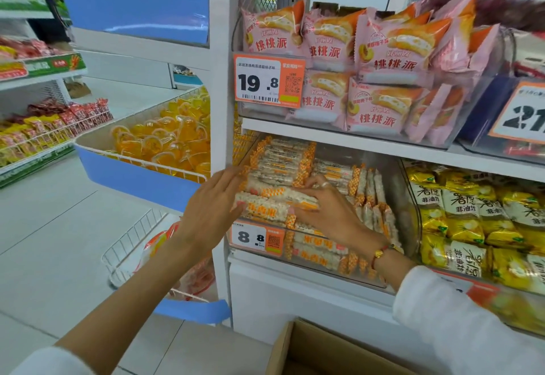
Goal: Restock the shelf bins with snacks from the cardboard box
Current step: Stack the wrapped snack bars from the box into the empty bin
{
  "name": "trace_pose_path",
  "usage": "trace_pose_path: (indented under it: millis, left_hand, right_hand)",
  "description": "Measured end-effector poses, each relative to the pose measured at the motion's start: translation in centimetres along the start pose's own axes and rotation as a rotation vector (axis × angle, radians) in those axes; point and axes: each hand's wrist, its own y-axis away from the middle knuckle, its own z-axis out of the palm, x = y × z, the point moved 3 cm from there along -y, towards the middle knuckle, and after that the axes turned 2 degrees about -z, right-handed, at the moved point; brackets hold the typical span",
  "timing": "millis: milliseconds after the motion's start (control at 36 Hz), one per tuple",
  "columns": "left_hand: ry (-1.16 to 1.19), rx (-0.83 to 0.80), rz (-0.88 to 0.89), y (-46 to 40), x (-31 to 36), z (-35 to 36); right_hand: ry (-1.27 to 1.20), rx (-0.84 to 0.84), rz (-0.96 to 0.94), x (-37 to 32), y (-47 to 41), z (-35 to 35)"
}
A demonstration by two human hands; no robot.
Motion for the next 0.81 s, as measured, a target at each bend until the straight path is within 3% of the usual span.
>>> trace_pose_path:
  millis: [167, 250, 444, 583, 639, 750, 806]
  left_hand:
    - [-0.027, -0.007, 0.158, 0.0, 0.4, 0.4]
    - [-0.085, -0.033, 0.336, 0.0, 1.2, 1.2]
    - [-0.102, -0.015, 0.325, -0.1, 0.9, 1.1]
    - [-0.134, -0.019, 0.317, -0.3, 1.4, 0.7]
    - [-0.154, -0.006, 0.286, -0.3, 1.4, 0.7]
    - [-0.163, -0.025, 0.216, -0.1, 0.4, 1.1]
    - [-0.197, -0.052, 0.218, -0.2, 0.0, 1.4]
  right_hand:
    - [0.155, -0.168, -0.033, -0.5, -1.0, -0.2]
    - [0.038, -0.241, 0.012, -0.3, -1.1, -0.4]
    - [-0.228, -0.014, 0.24, 1.5, 1.0, -2.4]
    - [-0.237, -0.264, 0.412, 0.7, 2.8, -2.6]
    - [-0.244, -0.266, 0.38, -0.1, 3.2, -2.6]
    - [-0.077, -0.187, 0.092, -1.5, 3.7, -2.9]
    - [-0.023, -0.143, 0.046, -1.2, 3.6, -3.0]
